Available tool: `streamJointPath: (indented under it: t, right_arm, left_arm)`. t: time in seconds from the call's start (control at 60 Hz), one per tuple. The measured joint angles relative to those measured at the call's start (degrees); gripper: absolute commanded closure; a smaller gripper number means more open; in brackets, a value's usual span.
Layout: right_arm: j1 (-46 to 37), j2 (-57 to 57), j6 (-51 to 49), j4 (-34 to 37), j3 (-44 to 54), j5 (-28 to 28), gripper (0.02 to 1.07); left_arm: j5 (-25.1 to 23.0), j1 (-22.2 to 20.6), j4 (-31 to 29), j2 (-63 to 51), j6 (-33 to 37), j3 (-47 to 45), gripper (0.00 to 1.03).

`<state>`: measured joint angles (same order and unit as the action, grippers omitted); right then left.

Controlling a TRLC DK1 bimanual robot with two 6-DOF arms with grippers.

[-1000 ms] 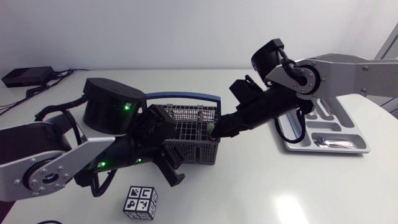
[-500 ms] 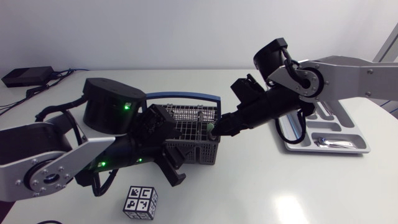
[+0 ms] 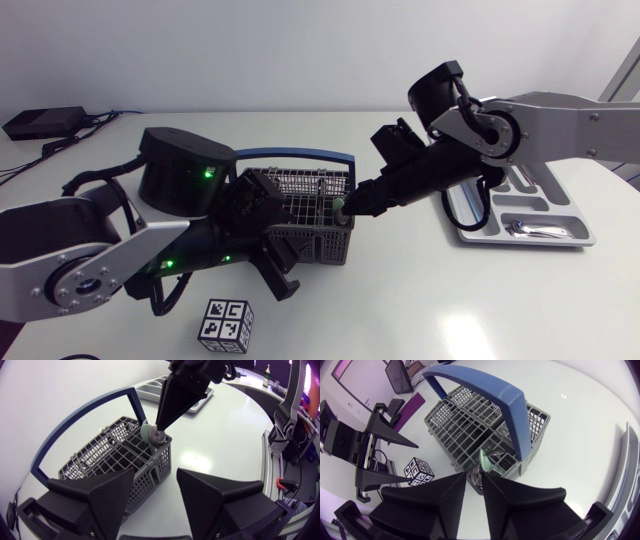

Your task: Transfer all utensils from the basket to the drawer tray.

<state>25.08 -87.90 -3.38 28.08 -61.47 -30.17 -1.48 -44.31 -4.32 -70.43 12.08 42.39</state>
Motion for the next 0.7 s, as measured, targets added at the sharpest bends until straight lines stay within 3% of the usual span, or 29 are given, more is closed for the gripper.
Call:
streamJointPath:
  t: [0.083,0.167,0.7]
  right_arm:
    - [0.04,0.0,0.0,-0.02,0.09,0.0,0.84]
    - [0.13,0.0,0.0,-0.07,0.09,0.0,0.92]
    - [0.77,-1.01,0.0,-1.14,0.11,0.0,0.92]
  left_arm:
    - [0.0,0.0,0.2,-0.24,0.0,0.0,0.43]
    - [-0.02,0.0,0.42,-0.5,0.0,0.0,0.43]
    - [-0.48,0.0,1.29,-1.27,0.0,0.0,0.43]
